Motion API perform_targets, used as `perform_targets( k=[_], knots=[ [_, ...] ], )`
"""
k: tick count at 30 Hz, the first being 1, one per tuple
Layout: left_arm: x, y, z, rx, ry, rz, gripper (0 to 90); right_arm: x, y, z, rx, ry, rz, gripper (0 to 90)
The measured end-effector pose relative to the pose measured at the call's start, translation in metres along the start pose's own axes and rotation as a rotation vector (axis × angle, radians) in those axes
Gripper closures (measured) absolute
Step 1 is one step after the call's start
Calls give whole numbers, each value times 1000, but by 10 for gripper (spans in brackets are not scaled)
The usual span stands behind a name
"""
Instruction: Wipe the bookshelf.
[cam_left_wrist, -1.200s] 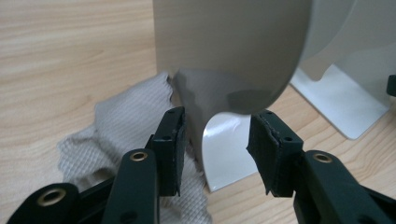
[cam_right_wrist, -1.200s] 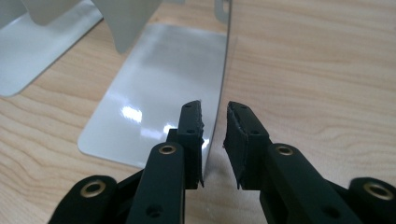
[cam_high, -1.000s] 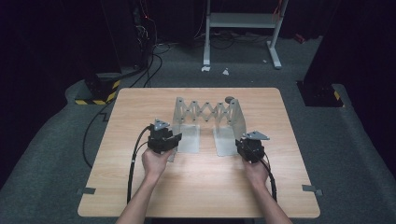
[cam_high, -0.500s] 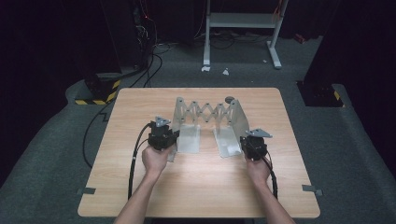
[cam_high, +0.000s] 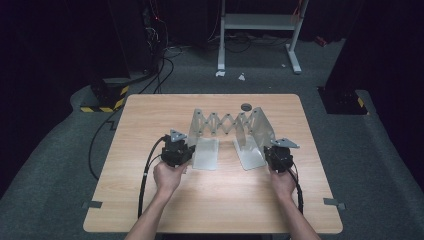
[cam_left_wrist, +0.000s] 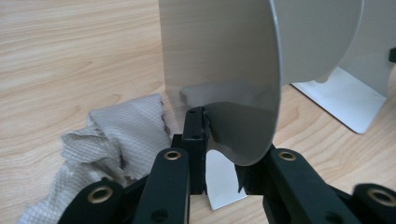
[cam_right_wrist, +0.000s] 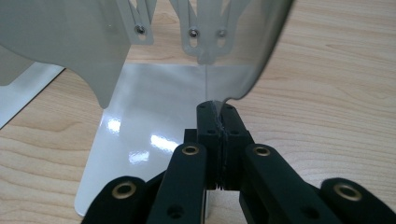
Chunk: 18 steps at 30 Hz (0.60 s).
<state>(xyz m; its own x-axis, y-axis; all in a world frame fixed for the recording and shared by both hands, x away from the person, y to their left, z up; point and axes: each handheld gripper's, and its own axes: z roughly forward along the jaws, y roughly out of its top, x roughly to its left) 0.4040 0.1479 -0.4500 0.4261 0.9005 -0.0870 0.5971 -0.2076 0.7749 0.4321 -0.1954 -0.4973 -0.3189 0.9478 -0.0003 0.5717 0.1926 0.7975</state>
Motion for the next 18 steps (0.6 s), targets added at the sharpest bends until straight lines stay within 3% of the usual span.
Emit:
perform_targets(
  k=[2,3,4,8,10,13,15,18],
  knots=[
    [-3,-2,-1,-3,-5,1,752,-1,0,0,0,0,2,889],
    [-4,-2,-1,-3,-9,0,750,-1,0,0,1,8,4,817],
    [-4,-2,-1,-2,-11,0,750,-1,0,0,1,8,4,817],
    [-4,-3,-1,-3,-16,-2,743,2,-2,-4,12,14,-29,679],
    [-4,-4,-1,1,-19,7,730,6,-6,-8,9,-14,-45,659],
    [-5,-7,1,8,-32,15,675,10,-11,-14,9,-14,-74,653],
    [-5,-9,0,10,-39,14,606,12,-15,-23,9,17,-72,663],
    [-5,-11,-2,18,-49,28,576,15,-16,-28,15,51,-74,666]
  ],
)
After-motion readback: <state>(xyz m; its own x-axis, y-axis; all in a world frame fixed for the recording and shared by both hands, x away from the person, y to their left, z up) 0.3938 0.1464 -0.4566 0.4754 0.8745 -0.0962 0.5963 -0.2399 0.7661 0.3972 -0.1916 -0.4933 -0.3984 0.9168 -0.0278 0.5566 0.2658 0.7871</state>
